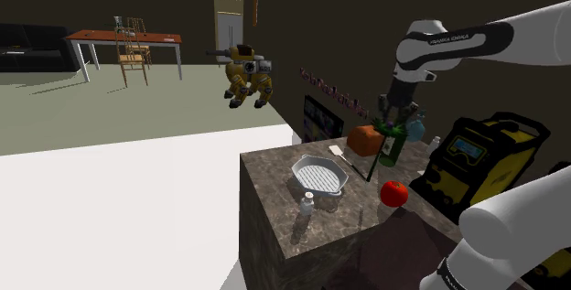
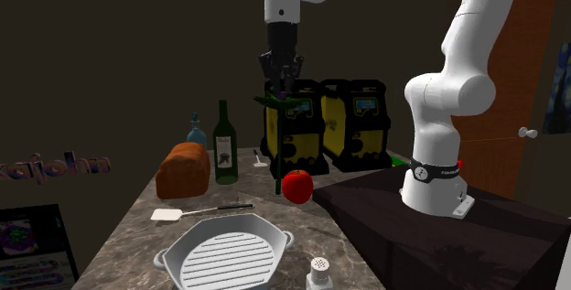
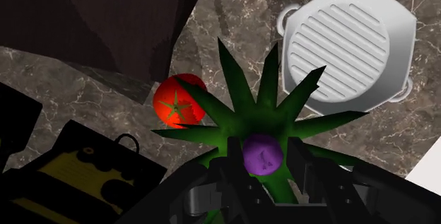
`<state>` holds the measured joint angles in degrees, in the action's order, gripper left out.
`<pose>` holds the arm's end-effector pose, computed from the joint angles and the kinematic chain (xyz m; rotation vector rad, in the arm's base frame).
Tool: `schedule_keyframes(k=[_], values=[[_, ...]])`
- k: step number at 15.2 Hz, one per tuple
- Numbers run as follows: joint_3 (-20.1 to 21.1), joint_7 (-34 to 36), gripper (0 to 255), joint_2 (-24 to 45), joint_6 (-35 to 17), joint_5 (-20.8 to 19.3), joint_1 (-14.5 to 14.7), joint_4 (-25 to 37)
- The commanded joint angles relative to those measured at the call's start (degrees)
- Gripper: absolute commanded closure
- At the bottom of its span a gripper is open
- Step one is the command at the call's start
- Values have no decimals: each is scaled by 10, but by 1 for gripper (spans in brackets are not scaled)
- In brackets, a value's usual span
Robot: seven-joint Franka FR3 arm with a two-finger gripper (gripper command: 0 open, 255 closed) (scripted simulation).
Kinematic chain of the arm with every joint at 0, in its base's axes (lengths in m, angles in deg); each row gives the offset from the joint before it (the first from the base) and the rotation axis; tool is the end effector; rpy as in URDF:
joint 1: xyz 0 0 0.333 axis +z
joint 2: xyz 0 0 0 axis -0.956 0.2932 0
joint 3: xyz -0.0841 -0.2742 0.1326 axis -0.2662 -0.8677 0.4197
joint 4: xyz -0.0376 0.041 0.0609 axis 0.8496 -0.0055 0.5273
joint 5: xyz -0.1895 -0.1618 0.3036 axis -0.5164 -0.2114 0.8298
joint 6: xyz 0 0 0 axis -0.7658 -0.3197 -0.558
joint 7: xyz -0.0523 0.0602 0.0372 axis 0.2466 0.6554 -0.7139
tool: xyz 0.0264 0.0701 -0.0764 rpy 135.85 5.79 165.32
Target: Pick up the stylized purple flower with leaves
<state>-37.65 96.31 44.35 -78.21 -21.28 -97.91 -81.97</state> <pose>0.3924 -0.2045 0.5025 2.4416 -1.9490 0.0042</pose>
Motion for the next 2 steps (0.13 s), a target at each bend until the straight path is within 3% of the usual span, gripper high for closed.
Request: schedule_keyframes(k=[1,2], values=[[0,-1,255,-1,10,0,0,9],[0,-1,255,-1,10,0,0,9]])
